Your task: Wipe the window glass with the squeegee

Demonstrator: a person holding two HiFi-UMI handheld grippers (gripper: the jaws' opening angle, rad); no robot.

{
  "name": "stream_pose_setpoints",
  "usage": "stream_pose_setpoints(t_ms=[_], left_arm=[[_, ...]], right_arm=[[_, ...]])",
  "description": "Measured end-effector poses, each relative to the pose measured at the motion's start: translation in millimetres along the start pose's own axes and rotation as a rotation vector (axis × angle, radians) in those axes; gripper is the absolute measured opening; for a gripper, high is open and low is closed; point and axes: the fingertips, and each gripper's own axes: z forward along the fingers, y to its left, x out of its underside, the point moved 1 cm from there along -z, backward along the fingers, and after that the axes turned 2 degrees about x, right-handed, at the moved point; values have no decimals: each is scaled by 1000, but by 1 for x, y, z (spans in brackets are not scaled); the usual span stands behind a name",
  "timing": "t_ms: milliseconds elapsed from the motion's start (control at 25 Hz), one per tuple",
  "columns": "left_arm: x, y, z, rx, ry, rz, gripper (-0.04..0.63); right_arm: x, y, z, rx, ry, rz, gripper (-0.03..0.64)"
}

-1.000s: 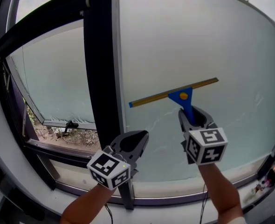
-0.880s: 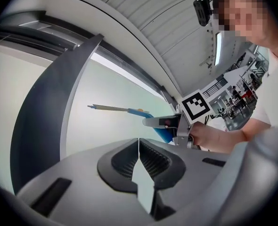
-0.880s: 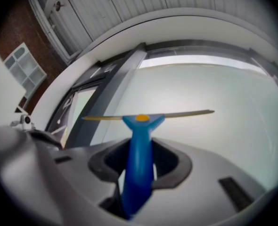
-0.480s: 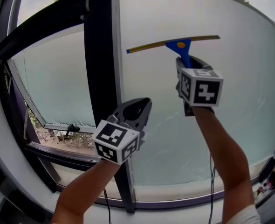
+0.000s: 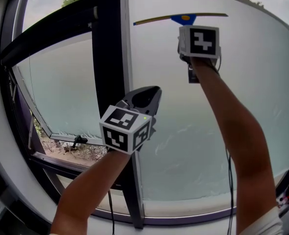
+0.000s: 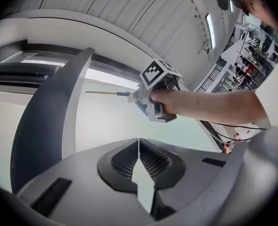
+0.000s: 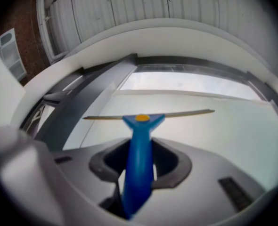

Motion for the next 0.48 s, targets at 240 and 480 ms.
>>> stream_pose_setpoints(t_ms=[240, 480], left_arm=[[-17, 9, 7, -6, -4, 29, 29], [-19, 13, 5, 3, -9, 22, 29]], right_arm=[[-13, 1, 33, 56, 68, 51, 146], [-22, 8, 56, 77, 78, 74, 146]])
